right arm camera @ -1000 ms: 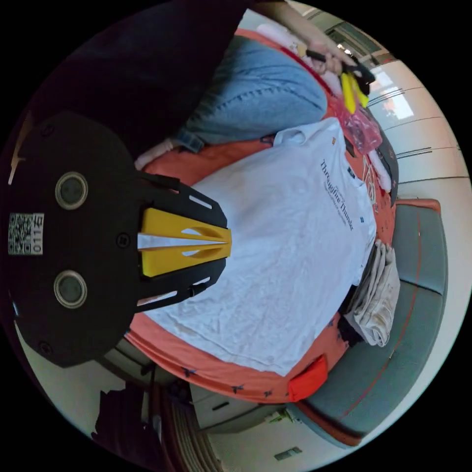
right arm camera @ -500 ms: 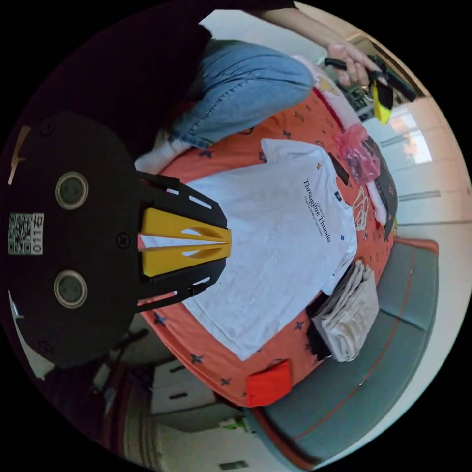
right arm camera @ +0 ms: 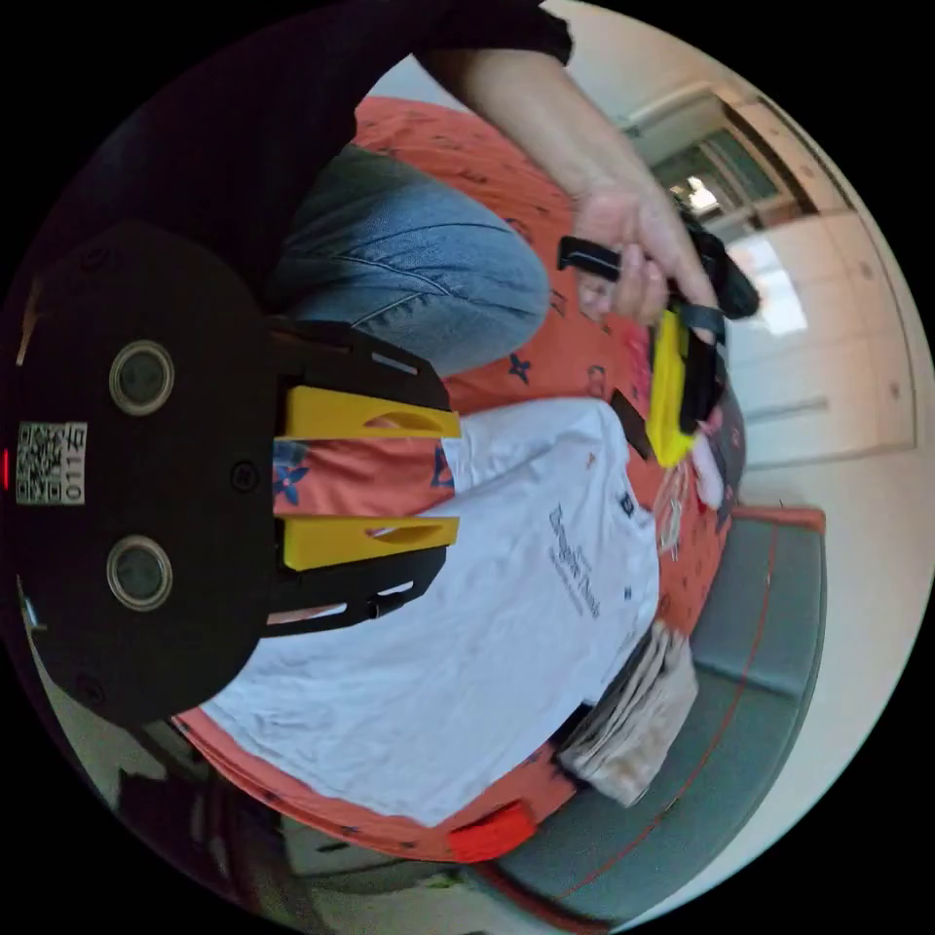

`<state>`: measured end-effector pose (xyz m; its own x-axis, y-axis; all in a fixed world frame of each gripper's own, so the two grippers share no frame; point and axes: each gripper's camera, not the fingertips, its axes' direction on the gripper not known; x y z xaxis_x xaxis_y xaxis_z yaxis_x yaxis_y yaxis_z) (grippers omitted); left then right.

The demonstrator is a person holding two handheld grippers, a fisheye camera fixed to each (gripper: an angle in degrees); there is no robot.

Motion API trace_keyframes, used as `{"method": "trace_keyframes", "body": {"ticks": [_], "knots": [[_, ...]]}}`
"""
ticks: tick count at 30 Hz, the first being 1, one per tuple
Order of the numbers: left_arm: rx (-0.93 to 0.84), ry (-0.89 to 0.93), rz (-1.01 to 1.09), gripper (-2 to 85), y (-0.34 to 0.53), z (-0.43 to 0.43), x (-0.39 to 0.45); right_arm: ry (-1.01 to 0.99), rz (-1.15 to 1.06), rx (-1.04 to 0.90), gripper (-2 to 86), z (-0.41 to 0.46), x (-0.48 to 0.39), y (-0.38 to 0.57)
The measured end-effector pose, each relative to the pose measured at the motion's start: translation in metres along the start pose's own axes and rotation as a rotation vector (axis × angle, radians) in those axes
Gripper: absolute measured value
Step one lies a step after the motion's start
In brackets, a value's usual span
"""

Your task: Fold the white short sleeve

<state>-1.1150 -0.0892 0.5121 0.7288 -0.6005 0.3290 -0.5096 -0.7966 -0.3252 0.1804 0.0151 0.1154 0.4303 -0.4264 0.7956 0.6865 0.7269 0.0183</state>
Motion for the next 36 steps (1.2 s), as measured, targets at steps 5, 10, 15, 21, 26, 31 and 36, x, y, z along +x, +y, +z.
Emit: {"method": "trace_keyframes", "body": {"ticks": [5, 10, 15, 21, 26, 31, 36], "knots": [[0.078, 0.018, -0.006, 0.9, 0.021, -0.038, -0.016, 0.131, -0.277, -0.114, 11.3, 0.059, -0.043, -0.034], [0.158, 0.019, -0.058, 0.7, 0.046, -0.061, -0.026, 0.216, -0.406, -0.182, 12.5, 0.114, -0.059, -0.050], [0.159, -0.040, -0.078, 0.5, 0.046, -0.061, -0.028, 0.288, -0.466, -0.200, 5.2, 0.136, -0.057, -0.067], [0.248, -0.154, -0.075, 0.5, 0.029, -0.079, -0.023, -0.410, -0.424, -0.074, 3.0, 0.039, -0.004, -0.149], [0.332, -0.177, -0.048, 0.6, 0.008, -0.089, -0.006, -0.705, -0.529, -0.006, 2.7, 0.014, 0.031, -0.224], [0.280, -0.348, 0.043, 0.9, -0.031, -0.082, 0.017, -0.391, -0.377, -0.291, 3.5, 0.087, 0.110, -0.297], [0.134, -0.409, 0.100, 1.7, -0.087, -0.027, 0.014, -0.016, -0.178, -0.418, 15.7, 0.155, 0.178, -0.325]]}}
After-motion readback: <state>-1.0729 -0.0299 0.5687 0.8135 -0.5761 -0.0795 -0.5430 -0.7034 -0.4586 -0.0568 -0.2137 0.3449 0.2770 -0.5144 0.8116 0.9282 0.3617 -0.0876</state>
